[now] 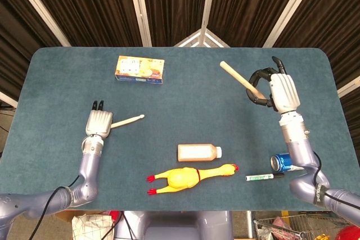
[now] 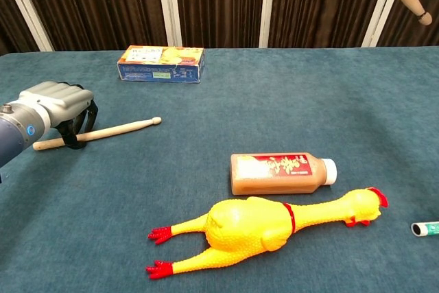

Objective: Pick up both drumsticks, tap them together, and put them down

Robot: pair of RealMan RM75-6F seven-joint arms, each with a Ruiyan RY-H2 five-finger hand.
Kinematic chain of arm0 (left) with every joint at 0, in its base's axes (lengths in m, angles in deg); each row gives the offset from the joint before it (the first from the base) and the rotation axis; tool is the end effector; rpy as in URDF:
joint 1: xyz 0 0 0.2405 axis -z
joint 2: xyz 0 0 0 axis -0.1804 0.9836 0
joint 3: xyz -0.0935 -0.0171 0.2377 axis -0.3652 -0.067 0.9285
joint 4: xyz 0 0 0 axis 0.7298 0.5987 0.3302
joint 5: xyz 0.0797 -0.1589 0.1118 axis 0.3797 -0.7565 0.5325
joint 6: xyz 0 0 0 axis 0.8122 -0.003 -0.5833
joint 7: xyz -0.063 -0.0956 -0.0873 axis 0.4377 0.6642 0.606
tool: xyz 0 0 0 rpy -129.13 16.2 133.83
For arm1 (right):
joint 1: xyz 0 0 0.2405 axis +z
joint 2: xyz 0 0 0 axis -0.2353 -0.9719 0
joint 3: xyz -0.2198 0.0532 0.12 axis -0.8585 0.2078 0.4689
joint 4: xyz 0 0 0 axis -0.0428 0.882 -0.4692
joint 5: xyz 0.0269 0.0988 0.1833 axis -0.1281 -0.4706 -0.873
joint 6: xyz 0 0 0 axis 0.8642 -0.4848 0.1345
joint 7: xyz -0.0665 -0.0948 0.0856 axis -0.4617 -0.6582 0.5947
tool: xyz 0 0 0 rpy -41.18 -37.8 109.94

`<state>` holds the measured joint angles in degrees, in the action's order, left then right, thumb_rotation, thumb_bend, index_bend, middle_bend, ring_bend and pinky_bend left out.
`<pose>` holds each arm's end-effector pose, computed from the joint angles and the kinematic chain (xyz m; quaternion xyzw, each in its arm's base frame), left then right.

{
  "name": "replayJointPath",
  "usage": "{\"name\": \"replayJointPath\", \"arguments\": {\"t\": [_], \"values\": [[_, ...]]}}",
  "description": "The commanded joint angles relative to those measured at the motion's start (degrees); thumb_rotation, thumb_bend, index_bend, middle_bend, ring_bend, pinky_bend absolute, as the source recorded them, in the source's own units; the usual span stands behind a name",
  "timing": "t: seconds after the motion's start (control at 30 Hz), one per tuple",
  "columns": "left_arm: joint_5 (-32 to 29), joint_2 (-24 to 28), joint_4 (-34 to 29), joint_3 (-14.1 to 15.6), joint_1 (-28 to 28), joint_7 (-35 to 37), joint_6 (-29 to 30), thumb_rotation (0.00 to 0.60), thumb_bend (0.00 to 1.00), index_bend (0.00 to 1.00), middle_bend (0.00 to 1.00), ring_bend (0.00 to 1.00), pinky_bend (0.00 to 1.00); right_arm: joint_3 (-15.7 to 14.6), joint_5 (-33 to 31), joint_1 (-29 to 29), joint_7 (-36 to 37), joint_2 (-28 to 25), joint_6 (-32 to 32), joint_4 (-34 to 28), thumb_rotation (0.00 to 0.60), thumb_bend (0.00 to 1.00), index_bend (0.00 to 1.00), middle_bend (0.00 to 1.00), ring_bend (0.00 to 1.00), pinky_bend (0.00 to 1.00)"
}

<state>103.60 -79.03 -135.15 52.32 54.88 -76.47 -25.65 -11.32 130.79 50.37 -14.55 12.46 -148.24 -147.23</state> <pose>-0.2066 0.3660 -0.0420 -0.7099 -0.3216 -0.1501 0.6084 -0.1778 -0.3939 0.1429 0.5502 -0.3961 0.5909 0.4372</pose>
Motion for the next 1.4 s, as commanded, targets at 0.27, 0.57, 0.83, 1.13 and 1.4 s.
{"name": "replayJointPath", "arguments": {"t": [0.27, 0.57, 0.83, 1.13, 1.4], "values": [[0.0, -1.5, 1.6, 0.7, 0.2, -3.0, 1.5, 0.6, 0.4, 0.55, 0.56, 0.07, 0.0, 0.1, 0.0, -0.2, -0.2, -0.7, 0.1, -0.6, 0.6, 0.46, 0.65, 0.61, 0.39, 0.06], [1.4, -1.9, 2.5, 0.7, 0.1, -2.9, 1.9, 0.6, 0.47, 0.59, 0.56, 0.08, 0.0, 0.4, -0.7, -0.1, -0.5, -0.7, 0.2, -0.3, 0.6, 0.46, 0.65, 0.61, 0.39, 0.06], [3.5, -1.9, 4.7, 1.0, -0.6, -0.9, 1.2, 0.6, 0.49, 0.61, 0.57, 0.09, 0.0, 0.5, -0.5, 0.1, -0.1, -0.6, 0.5, 0.1, 0.6, 0.46, 0.65, 0.61, 0.39, 0.06], [10.2, -0.7, 6.8, 1.9, -1.8, 6.9, -0.5, 0.6, 0.49, 0.61, 0.57, 0.09, 0.0, 0.5, -0.6, 0.4, -0.4, -0.5, 0.7, 0.3, 0.6, 0.46, 0.65, 0.61, 0.39, 0.07], [17.6, 3.0, 3.7, 1.4, -2.8, 16.7, 0.2, 0.6, 0.49, 0.62, 0.58, 0.09, 0.0, 0.5, -0.7, 0.9, -2.2, -0.8, 1.2, -0.3, 0.6, 0.46, 0.66, 0.61, 0.39, 0.07]]}}
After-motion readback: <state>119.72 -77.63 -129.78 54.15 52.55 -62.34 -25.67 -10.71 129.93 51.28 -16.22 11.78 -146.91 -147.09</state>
